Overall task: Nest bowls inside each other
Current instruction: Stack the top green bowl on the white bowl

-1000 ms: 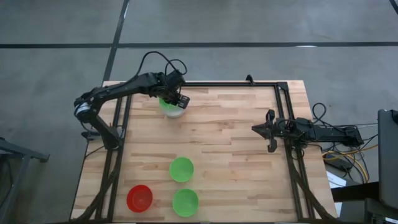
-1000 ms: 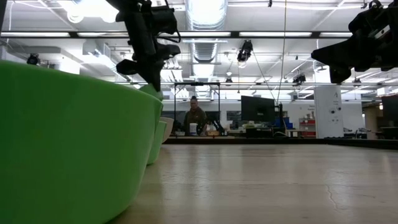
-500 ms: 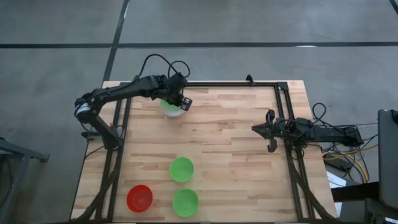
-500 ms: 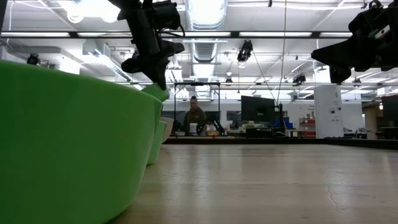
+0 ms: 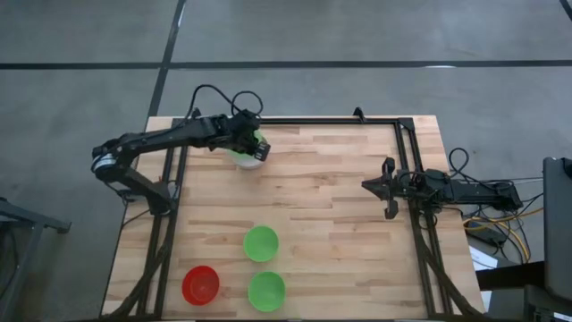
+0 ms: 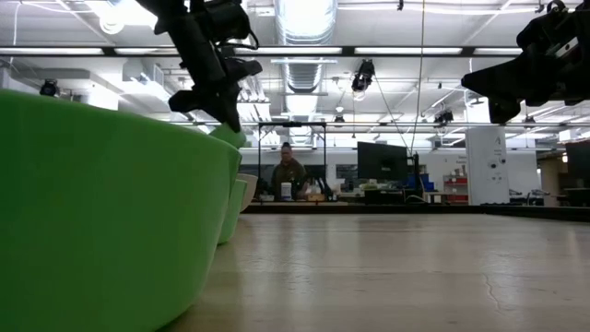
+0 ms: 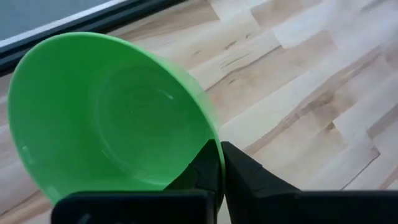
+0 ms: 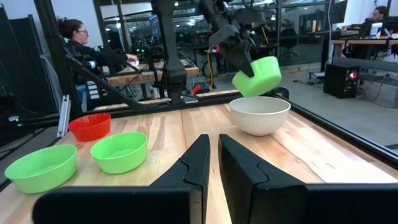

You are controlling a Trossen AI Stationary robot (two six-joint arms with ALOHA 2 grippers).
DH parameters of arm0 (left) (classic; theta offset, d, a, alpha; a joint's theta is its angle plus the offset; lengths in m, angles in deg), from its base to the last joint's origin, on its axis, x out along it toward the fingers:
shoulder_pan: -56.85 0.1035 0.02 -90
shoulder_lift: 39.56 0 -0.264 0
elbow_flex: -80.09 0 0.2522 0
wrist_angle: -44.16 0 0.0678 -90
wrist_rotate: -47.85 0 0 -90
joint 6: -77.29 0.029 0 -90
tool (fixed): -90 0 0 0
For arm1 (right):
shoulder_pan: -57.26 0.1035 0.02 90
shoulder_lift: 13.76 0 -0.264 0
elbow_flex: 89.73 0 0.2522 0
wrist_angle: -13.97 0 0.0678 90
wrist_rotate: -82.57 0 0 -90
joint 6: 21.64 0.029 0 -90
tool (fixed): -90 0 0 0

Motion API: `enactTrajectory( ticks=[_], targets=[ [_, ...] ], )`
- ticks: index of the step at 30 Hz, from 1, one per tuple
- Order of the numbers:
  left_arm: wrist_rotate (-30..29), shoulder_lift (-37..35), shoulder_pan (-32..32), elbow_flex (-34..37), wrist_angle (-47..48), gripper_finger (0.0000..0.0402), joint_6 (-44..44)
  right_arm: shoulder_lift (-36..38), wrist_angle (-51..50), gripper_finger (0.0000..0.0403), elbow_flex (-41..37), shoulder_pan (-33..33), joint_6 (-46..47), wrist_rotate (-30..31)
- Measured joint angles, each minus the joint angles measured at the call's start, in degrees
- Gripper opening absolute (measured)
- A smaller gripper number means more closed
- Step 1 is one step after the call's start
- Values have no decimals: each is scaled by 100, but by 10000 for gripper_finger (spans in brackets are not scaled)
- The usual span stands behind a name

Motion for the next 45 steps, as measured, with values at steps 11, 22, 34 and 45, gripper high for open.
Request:
enactTrajectory(
  ticks=[11, 22, 34, 45],
  targets=[
    [66, 27, 41, 184, -58, 14, -86, 0, 0, 34, 0, 0, 2, 0],
    [259, 28, 45, 717, -619, 11, -258, 0, 0, 34, 0, 0, 9, -1],
    [275, 28, 73, 947, -844, 11, -216, 0, 0, 34, 0, 0, 5, 0],
    [256, 79, 84, 1022, -861, 13, -247, 0, 0, 34, 0, 0, 0, -1]
  ],
)
